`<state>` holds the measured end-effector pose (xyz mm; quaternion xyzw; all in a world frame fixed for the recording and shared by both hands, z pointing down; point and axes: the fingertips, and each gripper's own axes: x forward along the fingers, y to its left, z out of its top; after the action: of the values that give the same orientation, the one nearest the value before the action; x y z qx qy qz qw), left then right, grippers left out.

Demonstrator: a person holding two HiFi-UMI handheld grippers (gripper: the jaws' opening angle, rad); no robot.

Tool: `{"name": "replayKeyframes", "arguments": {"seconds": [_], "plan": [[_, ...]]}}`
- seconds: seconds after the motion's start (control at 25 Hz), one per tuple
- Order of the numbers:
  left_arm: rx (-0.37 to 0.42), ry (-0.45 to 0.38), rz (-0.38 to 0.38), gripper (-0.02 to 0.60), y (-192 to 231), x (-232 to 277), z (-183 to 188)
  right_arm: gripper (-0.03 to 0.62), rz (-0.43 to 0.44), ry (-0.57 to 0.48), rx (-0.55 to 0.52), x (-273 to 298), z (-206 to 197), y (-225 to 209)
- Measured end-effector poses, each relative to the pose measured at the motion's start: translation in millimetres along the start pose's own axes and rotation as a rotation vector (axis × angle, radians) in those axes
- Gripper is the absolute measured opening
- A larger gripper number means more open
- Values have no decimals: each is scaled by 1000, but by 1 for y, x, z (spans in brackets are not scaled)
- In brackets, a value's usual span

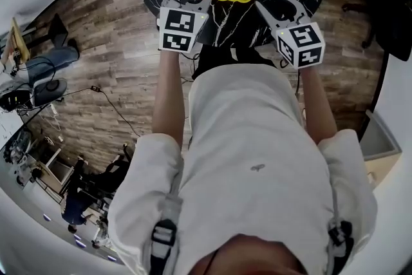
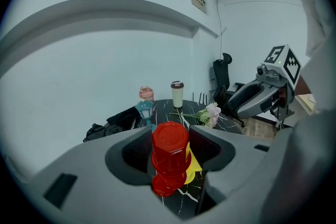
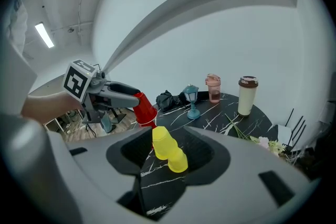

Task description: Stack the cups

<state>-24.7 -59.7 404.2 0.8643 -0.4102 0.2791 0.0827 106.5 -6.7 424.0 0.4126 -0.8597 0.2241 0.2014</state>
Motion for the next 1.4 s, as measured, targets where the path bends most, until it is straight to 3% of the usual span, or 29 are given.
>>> {"name": "replayKeyframes", "arguments": {"seconds": [1.4], "plan": [[48, 14, -71, 239, -31, 15, -9, 187, 7, 2, -2, -8, -6, -6]]}}
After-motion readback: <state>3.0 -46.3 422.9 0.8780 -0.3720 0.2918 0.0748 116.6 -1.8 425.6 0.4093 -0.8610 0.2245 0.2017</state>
